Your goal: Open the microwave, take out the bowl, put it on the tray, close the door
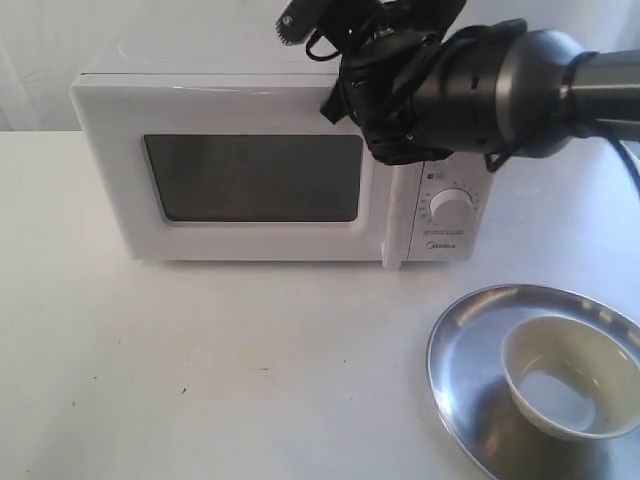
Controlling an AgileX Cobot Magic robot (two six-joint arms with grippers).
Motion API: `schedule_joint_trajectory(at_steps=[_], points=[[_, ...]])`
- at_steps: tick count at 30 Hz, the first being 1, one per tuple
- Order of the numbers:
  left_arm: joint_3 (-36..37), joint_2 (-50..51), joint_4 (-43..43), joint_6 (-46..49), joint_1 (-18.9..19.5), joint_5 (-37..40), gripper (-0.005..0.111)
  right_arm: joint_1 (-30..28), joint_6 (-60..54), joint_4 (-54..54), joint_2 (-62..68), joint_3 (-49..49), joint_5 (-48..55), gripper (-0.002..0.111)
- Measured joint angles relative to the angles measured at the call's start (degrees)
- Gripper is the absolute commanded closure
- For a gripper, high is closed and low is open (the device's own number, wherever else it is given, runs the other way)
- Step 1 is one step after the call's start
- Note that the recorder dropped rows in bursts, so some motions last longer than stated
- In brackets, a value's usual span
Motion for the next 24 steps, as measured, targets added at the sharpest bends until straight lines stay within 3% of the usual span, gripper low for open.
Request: schedule_joint_trajectory(at_steps=[6,9,18,24], points=[[0.0,0.0,0.0,0.0,0.0,0.0,0.107,7.2,6.9,-0.6,-15.6,8.4,-31.2,0.108],[0.0,0.0,0.0,0.0,0.0,0.0,0.107,9.9,7.7,-0.8,-24.6,13.8,-40.5,0.108],[0.0,0.0,0.0,0.0,0.0,0.0,0.107,11.5,10.8,2.6,-46.9,36.7,-38.7,0.108],[0.0,0.0,0.0,0.0,0.0,0.0,0.107,11.5,25.9,3.2,-60.6,48.9,-37.8,0.108]])
